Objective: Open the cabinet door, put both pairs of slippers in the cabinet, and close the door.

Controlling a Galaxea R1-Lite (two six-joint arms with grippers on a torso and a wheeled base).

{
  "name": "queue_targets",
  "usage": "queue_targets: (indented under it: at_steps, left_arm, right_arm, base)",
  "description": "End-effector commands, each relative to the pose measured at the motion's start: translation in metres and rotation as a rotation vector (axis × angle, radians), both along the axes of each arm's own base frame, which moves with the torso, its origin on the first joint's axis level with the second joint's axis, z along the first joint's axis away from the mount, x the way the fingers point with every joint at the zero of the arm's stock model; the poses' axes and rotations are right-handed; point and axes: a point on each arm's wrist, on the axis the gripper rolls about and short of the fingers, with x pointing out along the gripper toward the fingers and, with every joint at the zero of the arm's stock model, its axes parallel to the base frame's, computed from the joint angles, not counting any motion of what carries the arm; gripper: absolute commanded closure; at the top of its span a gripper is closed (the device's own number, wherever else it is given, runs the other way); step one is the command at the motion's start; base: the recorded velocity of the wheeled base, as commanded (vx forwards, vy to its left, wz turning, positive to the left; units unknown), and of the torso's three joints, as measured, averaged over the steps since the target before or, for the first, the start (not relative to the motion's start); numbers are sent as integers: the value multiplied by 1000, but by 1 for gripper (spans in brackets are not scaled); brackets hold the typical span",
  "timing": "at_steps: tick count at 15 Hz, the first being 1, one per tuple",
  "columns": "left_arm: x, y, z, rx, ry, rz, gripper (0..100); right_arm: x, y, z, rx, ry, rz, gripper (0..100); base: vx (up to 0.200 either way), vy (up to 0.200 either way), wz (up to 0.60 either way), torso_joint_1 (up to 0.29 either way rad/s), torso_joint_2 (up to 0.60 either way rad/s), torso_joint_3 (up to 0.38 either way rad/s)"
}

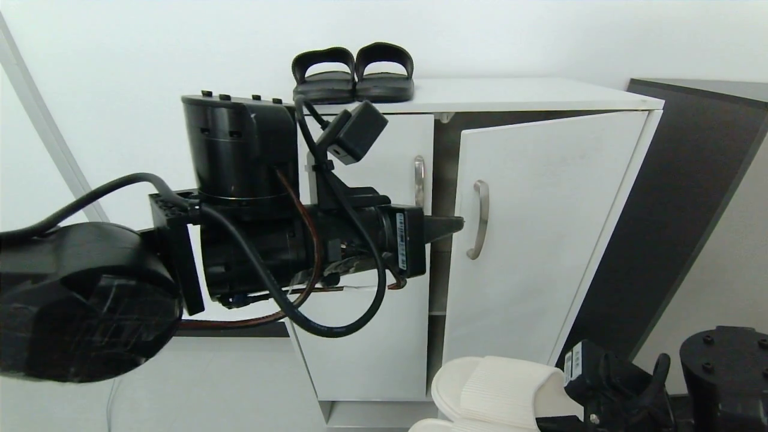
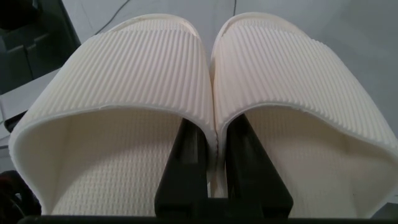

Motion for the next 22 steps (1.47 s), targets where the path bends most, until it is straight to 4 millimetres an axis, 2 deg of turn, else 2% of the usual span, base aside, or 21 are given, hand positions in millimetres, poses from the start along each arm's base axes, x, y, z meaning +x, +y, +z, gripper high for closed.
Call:
queue_targets:
  at_steps: [1,3,8,10,14,18,22]
  left_arm:
    - [-5,11,8,-19,-20,16,100]
    - [10,10,4,-11,-10,45,100]
    - [66,-23,-15,-75,-48,73,100]
    - [77,-32,-19,-109,-26,78,100]
    - [80,-34,-21,-127,-32,85,100]
    - [78,-36,-25,-131,-20,78,100]
    - [45,-63,-25,-166,-58,-33,100]
  right_arm:
    - [-2,0,1,4,-4,6,100]
    - [-2,0,1,3,-3,9,100]
    - [-4,1,0,-1,0,20,100]
    - [-6,3,-1,-4,4,32,100]
    - [-8,4,-2,-8,6,43,100]
    - [-12,6,-4,-15,13,64,100]
    - [-15,6,-7,-24,19,79,100]
  base:
    - [0,0,0,0,0,0]
    - [0,0,0,0,0,0]
    - [0,0,0,0,0,0]
    - [0,0,0,0,0,0]
    - [0,0,0,0,0,0]
    - [-200,0,0,5,2,1]
    - [-150,0,0,-2,3,3]
